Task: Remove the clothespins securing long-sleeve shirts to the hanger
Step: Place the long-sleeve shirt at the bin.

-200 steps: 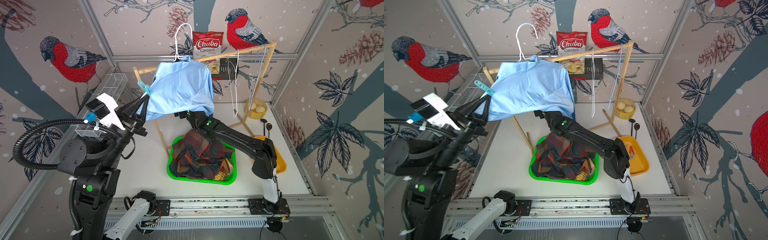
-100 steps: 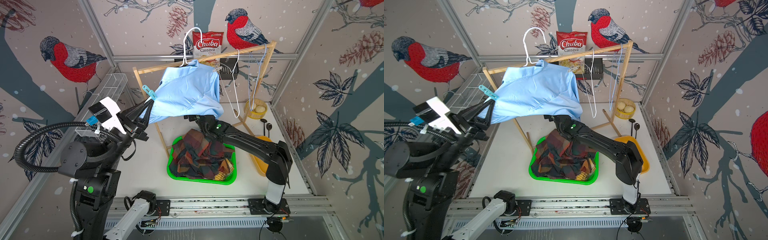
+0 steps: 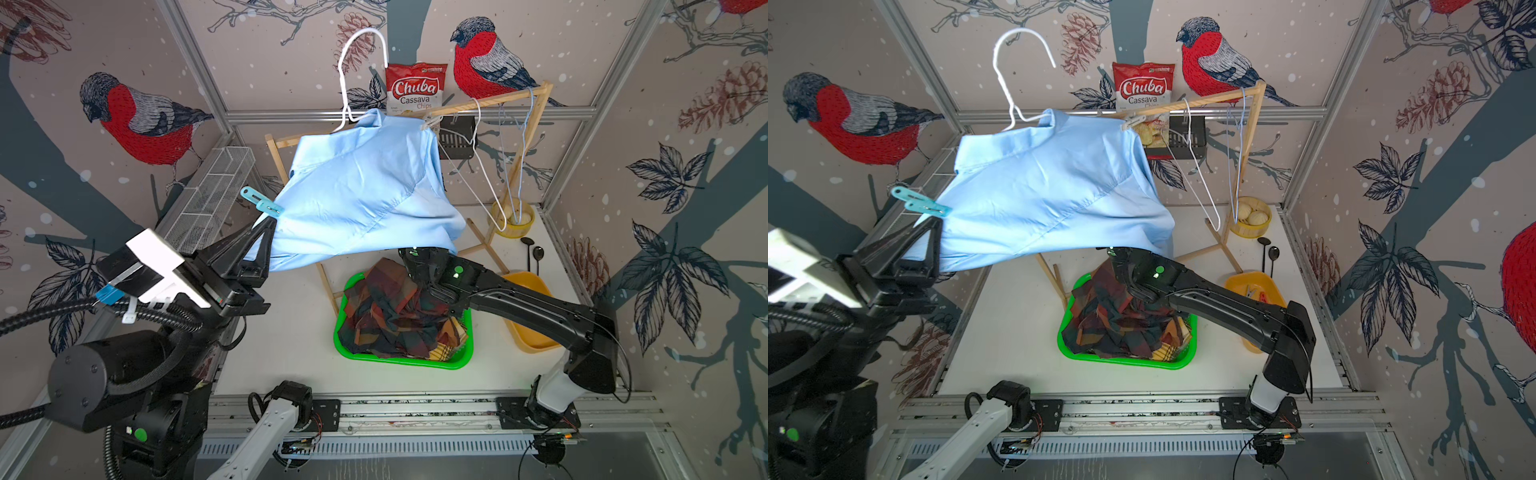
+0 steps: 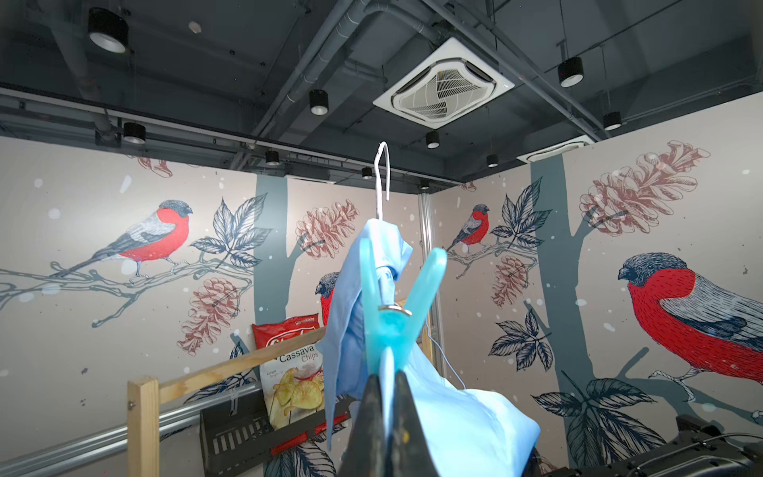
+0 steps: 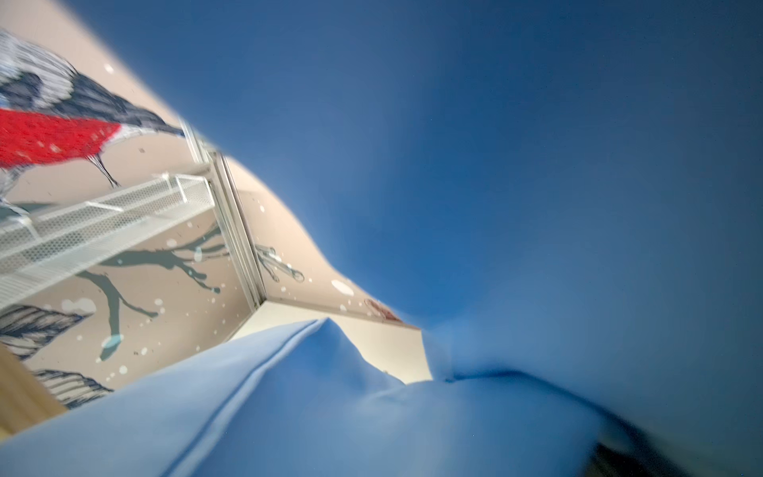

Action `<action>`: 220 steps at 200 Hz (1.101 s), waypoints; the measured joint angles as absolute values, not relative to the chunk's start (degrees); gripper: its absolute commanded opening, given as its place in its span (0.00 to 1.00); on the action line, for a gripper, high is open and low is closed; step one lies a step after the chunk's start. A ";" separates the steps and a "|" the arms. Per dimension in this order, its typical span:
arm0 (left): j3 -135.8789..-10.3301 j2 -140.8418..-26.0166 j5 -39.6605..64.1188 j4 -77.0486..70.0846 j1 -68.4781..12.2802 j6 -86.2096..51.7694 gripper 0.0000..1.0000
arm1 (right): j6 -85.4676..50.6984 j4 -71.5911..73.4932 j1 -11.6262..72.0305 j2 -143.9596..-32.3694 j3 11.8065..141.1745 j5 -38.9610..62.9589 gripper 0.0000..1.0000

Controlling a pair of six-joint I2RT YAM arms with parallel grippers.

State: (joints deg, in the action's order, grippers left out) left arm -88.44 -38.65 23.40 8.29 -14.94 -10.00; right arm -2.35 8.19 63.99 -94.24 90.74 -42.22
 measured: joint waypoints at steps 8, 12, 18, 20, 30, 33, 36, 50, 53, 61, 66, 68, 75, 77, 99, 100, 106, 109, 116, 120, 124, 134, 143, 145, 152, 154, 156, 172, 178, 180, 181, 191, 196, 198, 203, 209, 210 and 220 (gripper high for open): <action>-89.45 -38.48 23.20 8.64 -14.96 -10.04 0.00 | -1.13 8.62 64.73 -94.04 91.94 -43.16 1.00; -89.97 -38.44 23.16 8.80 -15.00 -10.02 0.00 | -0.45 8.84 65.08 -93.97 92.60 -43.51 1.00; -90.87 -38.39 23.11 9.06 -15.11 -10.02 0.00 | 0.34 9.17 65.73 -93.80 93.54 -44.10 1.00; -91.15 -38.37 23.14 9.17 -15.16 -10.02 0.00 | 0.60 9.30 65.91 -93.76 93.73 -44.29 1.00; -92.16 -38.22 23.14 9.32 -15.40 -10.02 0.00 | 2.33 10.28 67.16 -93.17 94.45 -45.87 1.00; -92.40 -38.15 23.14 9.37 -15.53 -10.00 0.00 | 2.92 10.59 67.51 -92.97 94.50 -46.46 1.00; -92.64 -38.09 23.16 9.41 -15.68 -9.98 0.00 | 3.42 10.94 67.99 -92.75 94.56 -46.96 1.00; -93.54 -37.87 23.11 9.67 -16.62 -9.10 0.00 | 5.54 12.14 70.11 -91.74 94.59 -47.94 1.00; -93.73 -37.85 23.05 9.74 -16.86 -8.95 0.00 | 6.00 12.36 70.43 -91.59 94.59 -48.07 1.00; -94.26 -37.85 22.79 10.07 -17.56 -8.95 0.00 | 6.70 12.82 71.64 -91.07 94.59 -48.75 1.00; -94.56 -37.82 22.63 10.35 -17.98 -8.78 0.00 | 7.49 13.08 72.29 -90.78 94.59 -49.32 1.00; -94.67 -37.82 22.59 10.46 -18.15 -8.60 0.00 | 7.64 13.15 72.51 -90.67 94.59 -49.47 1.00; -95.00 -37.85 22.33 10.79 -18.74 -8.47 0.00 | 7.84 13.23 73.38 -90.24 94.59 -49.82 1.00; -95.07 -37.85 22.31 10.87 -18.87 -8.43 0.00 | 7.92 13.28 73.56 -90.11 94.56 -49.93 1.00; -95.09 -37.91 22.22 11.66 -20.21 -7.44 0.00 | 8.88 14.55 75.99 -88.31 92.90 -51.81 1.00; -95.07 -37.91 22.22 11.66 -20.25 -7.42 0.00 | 8.84 14.61 76.07 -88.23 92.79 -51.88 1.00; -94.70 -37.93 22.22 11.81 -20.45 -7.35 0.00 | 8.82 14.76 76.69 -87.64 91.83 -52.21 1.00; -94.45 -37.93 22.22 11.88 -20.51 -7.16 0.00 | 8.80 14.83 76.93 -87.39 91.44 -52.21 1.00; -93.56 -37.93 22.20 11.88 -20.67 -7.03 0.00 | 8.47 14.81 77.41 -86.56 89.86 -52.29 1.00; -92.88 -37.91 22.17 11.88 -20.71 -7.03 0.00 | 7.79 14.87 77.60 -86.06 88.77 -52.34 1.00; -92.12 -37.89 22.09 11.99 -20.73 -7.03 0.00 | 7.09 14.57 77.71 -85.52 87.66 -52.42 1.00; -90.00 -37.67 21.76 12.40 -20.78 -7.05 0.00 | 4.97 14.04 77.73 -84.09 84.53 -52.45 1.00; -88.14 -37.39 21.32 13.34 -20.78 -7.05 0.00 | 2.50 12.80 77.60 -82.65 81.60 -52.51 1.00; -87.68 -37.28 21.23 13.58 -20.78 -7.05 0.00 | 2.09 12.58 77.58 -82.39 81.06 -52.66 1.00; -86.02 -36.75 20.86 14.20 -20.78 -7.07 0.00 | -0.25 11.55 77.56 -81.12 78.46 -52.90 1.00; -85.49 -36.56 20.78 14.39 -20.78 -7.07 0.00 | -0.69 11.38 77.58 -80.86 77.91 -52.95 1.00; -85.14 -36.42 20.71 14.57 -20.80 -7.07 0.00 | -1.58 10.87 77.58 -80.47 77.10 -53.06 1.00; -80.49 -34.48 19.84 15.20 -20.80 -7.20 0.00 | -6.63 8.93 77.34 -78.00 71.48 -52.93 1.00; -78.76 -33.74 19.53 15.51 -20.80 -7.31 0.00 | -8.40 8.16 77.01 -77.32 69.52 -52.64 1.00; -78.06 -33.45 19.42 15.46 -20.80 -7.38 0.00 | -9.26 7.84 76.84 -77.08 68.77 -52.38 1.00; -77.84 -33.36 19.38 15.49 -20.80 -7.42 0.00 | -9.50 7.68 76.77 -77.01 68.53 -52.31 1.00; -74.28 -31.94 19.05 16.12 -20.80 -7.55 0.00 | -12.62 6.17 75.66 -76.40 65.84 -51.29 1.00; -72.47 -31.24 18.87 16.29 -20.82 -7.68 0.00 | -14.39 5.19 75.00 -76.16 64.38 -50.50 1.00; -71.68 -30.94 18.85 16.25 -20.82 -7.73 0.00 | -14.85 4.97 74.78 -76.12 63.92 -50.37 1.00; -70.08 -30.35 18.83 16.38 -20.82 -7.86 0.00 | -16.19 4.64 74.19 -76.07 62.67 -49.80 1.00; -67.81 -29.52 18.81 16.56 -20.82 -8.34 0.00 | -17.93 4.19 73.30 -76.09 61.14 -48.47 1.00; -67.51 -29.43 18.81 16.56 -20.82 -8.40 0.00 | -18.17 4.10 73.14 -76.14 60.93 -48.25 1.00; -63.53 -28.25 18.50 15.84 -20.82 -8.97 0.00 | -20.91 2.83 71.42 -76.73 59.20 -45.63 1.00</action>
